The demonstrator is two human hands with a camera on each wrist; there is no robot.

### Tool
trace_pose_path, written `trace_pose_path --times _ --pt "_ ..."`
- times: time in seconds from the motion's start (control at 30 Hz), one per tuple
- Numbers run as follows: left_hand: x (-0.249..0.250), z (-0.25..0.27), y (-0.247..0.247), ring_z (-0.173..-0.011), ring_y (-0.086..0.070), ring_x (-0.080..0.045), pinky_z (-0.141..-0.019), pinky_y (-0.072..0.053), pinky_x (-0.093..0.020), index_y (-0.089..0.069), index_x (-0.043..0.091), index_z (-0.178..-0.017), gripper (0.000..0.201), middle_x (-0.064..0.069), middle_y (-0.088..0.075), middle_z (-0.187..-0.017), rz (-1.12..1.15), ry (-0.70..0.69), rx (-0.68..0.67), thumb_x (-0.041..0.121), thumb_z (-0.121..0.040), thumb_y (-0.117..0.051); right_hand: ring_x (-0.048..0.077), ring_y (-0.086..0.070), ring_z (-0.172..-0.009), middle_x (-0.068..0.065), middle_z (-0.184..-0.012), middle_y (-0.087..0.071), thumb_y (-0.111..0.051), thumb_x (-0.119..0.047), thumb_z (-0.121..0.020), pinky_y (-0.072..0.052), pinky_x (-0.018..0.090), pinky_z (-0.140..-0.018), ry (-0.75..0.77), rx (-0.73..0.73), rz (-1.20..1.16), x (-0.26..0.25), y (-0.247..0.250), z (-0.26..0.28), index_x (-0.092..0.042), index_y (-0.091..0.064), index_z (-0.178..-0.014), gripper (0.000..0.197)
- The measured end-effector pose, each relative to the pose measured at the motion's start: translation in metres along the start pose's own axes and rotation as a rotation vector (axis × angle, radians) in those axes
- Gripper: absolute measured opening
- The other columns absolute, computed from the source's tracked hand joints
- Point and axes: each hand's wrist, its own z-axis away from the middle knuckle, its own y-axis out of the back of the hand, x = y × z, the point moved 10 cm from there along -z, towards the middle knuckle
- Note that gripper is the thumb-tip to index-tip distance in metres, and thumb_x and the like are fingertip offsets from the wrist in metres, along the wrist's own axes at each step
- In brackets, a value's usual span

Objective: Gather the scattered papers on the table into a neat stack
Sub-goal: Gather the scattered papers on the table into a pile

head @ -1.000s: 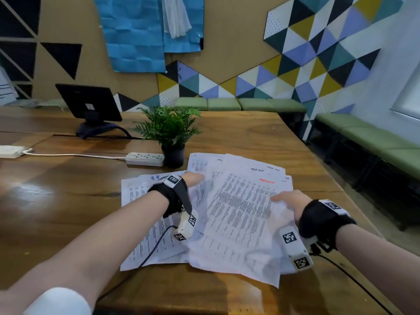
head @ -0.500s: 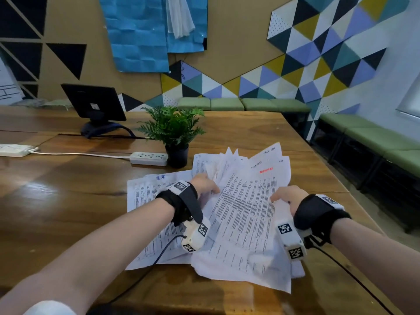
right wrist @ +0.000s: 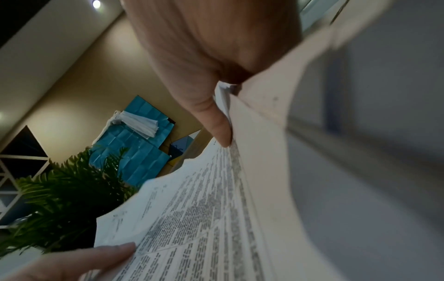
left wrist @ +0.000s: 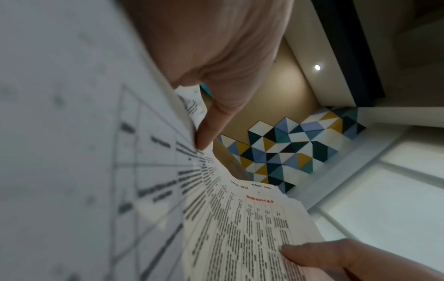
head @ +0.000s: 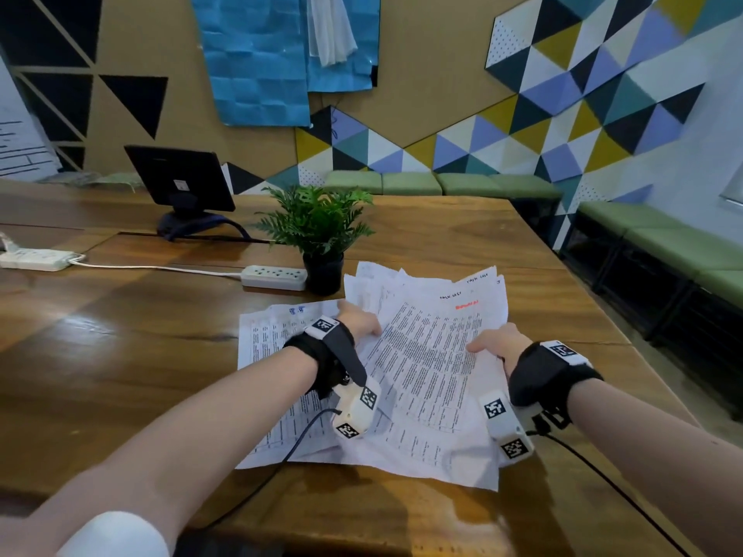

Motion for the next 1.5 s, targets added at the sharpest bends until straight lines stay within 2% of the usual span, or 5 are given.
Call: trace_pose_path --times 0.43,0.57,0.87,1.07,1.5 --pt "-0.019 0.044 0.072 -0.076 -0.064 -0.017 -0.055 -0.055 -0.020 -0.061 0.011 -0.098 0.022 -0.004 -0.067 -0.091 -0.007 -0.234 -0.045 -0.003 -0.081 -0.066 0.037 -0.060 -0.114 0.018 -0.125 -0.064 -0.077 -0.003 -0.063 -0.043 0.048 -0.105 0.096 -0.298 -0.155 -0.010 -0.038 0.019 0.002 -0.057 -0.125 0.065" --pt "-0.067 0.032 0.113 -0.109 -0.061 -0.031 -0.092 -0.050 -0.035 -0.060 0.004 -0.115 0.040 -0.015 -0.066 -0.118 -0.165 -0.100 0.041 -0.002 -0.076 -0.067 0.036 -0.063 -0.092 0.021 -0.101 -0.065 -0.060 0.002 -0.087 -0.058 0.031 -0.074 0.041 -0.340 -0.154 -0.006 -0.073 0.051 0.011 -0.062 -0.107 0.022" --pt "-0.116 0.027 0.135 -0.139 -0.029 -0.029 -0.112 -0.026 -0.041 -0.045 0.005 -0.138 0.055 -0.005 -0.027 -0.157 0.066 0.196 0.096 0.009 -0.087 -0.062 0.033 -0.051 -0.121 0.010 -0.128 -0.056 -0.067 -0.011 -0.080 -0.042 0.048 -0.102 -0.092 -0.404 -0.219 0.011 -0.099 0.059 -0.006 -0.065 -0.094 0.015" --pt "-0.101 0.039 0.074 -0.091 -0.065 -0.028 -0.082 -0.043 -0.032 -0.056 -0.010 -0.117 0.045 -0.020 -0.066 -0.087 0.079 0.195 -0.115 0.003 -0.075 -0.064 0.040 -0.050 -0.125 0.017 -0.138 -0.051 -0.073 -0.013 -0.065 -0.038 0.053 -0.106 -0.064 -0.367 -0.104 0.022 -0.094 0.049 -0.004 -0.060 -0.122 0.060" --pt "0.064 0.115 0.040 -0.110 -0.060 -0.019 -0.094 -0.052 -0.039 -0.041 0.025 -0.126 0.059 -0.001 -0.060 -0.123 0.058 -0.670 -0.139 -0.012 -0.083 -0.056 0.025 -0.068 -0.083 0.015 -0.104 -0.064 -0.051 -0.009 -0.089 -0.054 0.038 -0.083 0.061 -0.471 -0.383 0.022 -0.022 0.057 0.003 -0.049 -0.134 0.047"
